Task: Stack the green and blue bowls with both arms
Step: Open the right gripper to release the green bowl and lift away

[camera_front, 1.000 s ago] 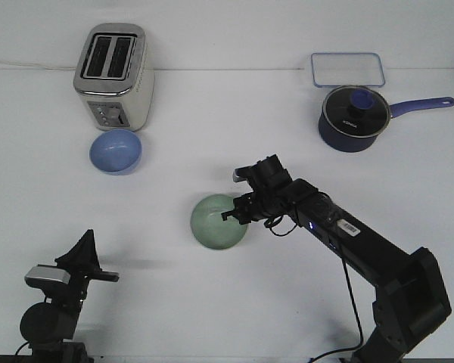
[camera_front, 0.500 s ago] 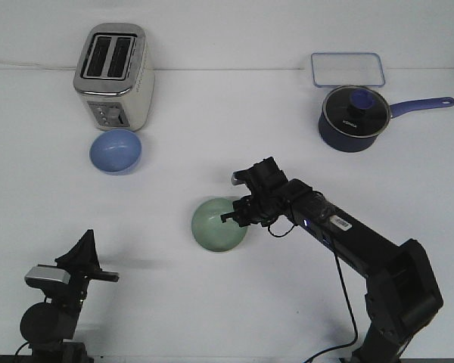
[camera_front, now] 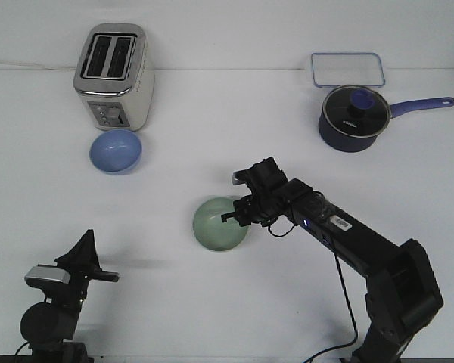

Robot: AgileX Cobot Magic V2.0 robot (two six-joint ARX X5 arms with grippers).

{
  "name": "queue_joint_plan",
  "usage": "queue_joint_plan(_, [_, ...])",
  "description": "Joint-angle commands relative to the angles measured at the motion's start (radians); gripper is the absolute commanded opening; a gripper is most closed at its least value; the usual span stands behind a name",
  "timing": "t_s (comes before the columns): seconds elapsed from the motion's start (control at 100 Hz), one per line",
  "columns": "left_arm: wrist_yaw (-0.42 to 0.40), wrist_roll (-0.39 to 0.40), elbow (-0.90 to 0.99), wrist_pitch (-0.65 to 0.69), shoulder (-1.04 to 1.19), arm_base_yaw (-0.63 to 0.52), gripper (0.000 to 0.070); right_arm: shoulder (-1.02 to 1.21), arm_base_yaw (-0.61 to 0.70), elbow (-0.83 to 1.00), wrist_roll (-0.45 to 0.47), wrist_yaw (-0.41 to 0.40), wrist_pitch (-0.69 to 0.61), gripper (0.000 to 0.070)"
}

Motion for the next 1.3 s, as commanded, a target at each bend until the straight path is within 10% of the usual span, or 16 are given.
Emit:
queue_joint_plan(0.0, [-0.003,0.001,-0.02,0.012,-0.001,0.002,0.001,0.026,0.008,0.008,-0.012,0.001,0.003,0.0066])
queue_joint_plan(0.43, [-0.003,0.001,-0.02,0.012,-0.001,0.002,0.001,0.026,0.008,0.008,-0.011,-0.002,-0.002,0.0578])
queue_joint_plan(0.89, [-0.003,0.001,-0.02,0.012,-0.001,0.002,0.001,-0.114,-0.046,0.009,-0.028,0.014,0.01,0.0583])
queue_joint_plan(1.29, [-0.003,0.001,-0.02,0.012,-0.001,0.002,0.001,-0.381,-0.229,0.009,-0.192,0.231,-0.072,0.0582])
